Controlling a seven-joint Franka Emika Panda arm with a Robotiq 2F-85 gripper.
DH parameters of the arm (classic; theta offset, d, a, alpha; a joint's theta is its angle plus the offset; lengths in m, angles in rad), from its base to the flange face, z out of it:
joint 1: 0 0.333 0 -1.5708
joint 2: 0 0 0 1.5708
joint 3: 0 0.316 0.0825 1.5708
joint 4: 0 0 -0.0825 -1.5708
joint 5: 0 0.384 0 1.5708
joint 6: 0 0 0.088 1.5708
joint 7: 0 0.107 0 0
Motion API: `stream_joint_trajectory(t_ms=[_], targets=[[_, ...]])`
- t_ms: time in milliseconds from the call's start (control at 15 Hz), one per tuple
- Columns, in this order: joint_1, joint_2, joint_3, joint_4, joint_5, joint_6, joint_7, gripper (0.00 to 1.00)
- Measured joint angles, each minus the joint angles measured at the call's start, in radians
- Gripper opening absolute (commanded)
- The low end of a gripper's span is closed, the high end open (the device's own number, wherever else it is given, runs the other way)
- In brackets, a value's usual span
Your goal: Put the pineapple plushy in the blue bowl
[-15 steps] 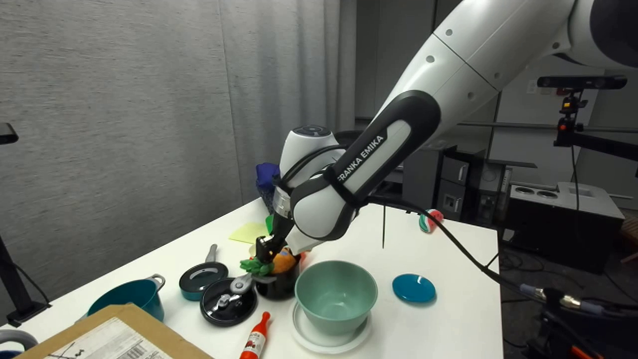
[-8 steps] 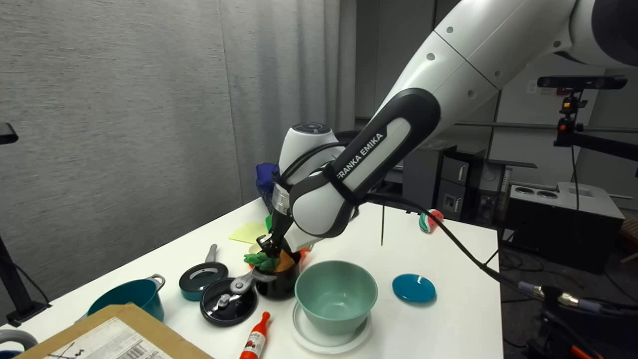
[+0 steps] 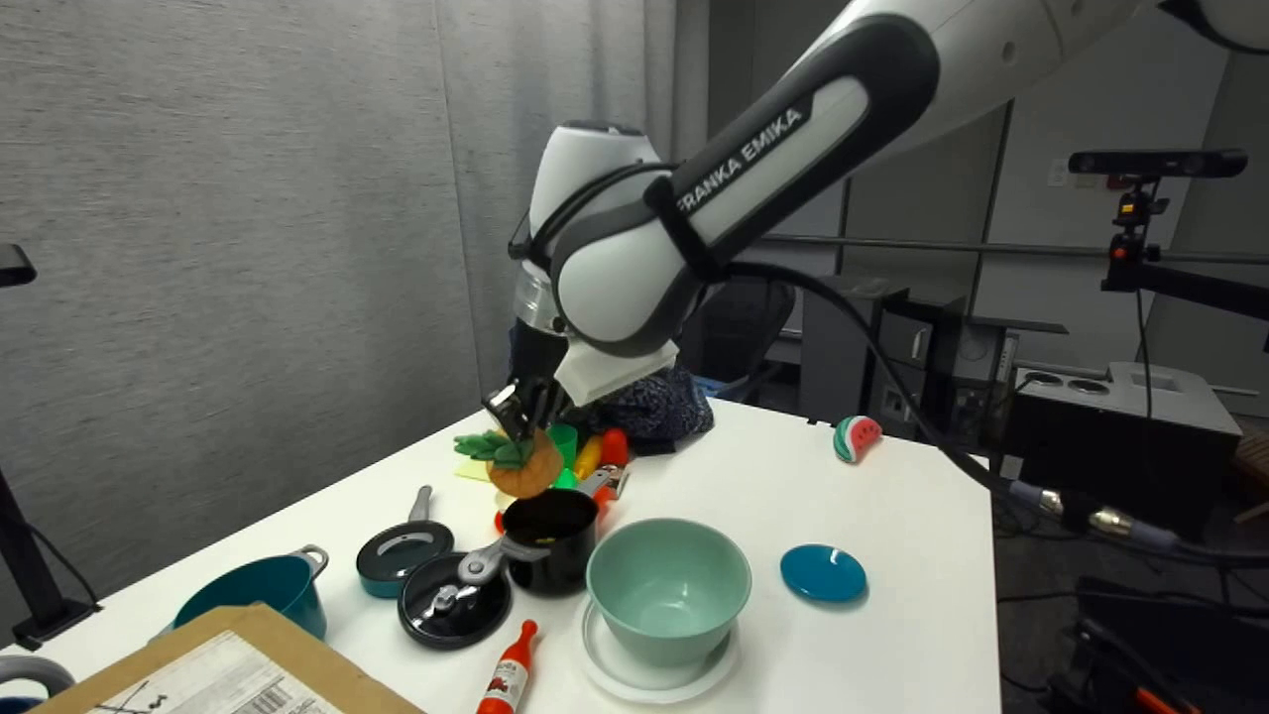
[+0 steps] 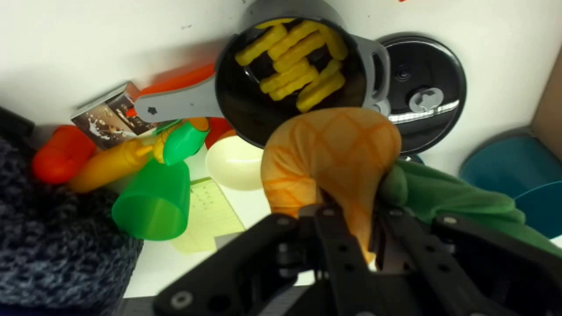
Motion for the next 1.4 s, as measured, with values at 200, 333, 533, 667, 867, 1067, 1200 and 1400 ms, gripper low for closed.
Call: stream_joint_trajectory(t_ms=[200,333,533,667,867,1067,1200,1400], targets=[[-0.004,-0.095,0.037,-0.005,-0.003,-0.137,-0.094,0.04],[-0.004,-0.143,0.061,-0.022,-0.009,-0.203,-0.138,0.04],[-0.004,-0.193,0.09,-0.092,-0.028,-0.213,-0.157,0.04],[-0.004,-0.217,0.099,-0.154,-0.039,-0.207,-0.156,0.04],[-0.011,-0.259,0.098,-0.245,-0.042,-0.202,-0.156,0.04],[-0.035,-0.308,0.095,-0.323,-0.042,-0.202,-0.157,0.04],[-0.049,-0.33,0.094,-0.369,-0.042,-0.202,-0.157,0.04],[-0.061,-0.331,0.094,-0.425,-0.041,-0.176,-0.157,0.04]])
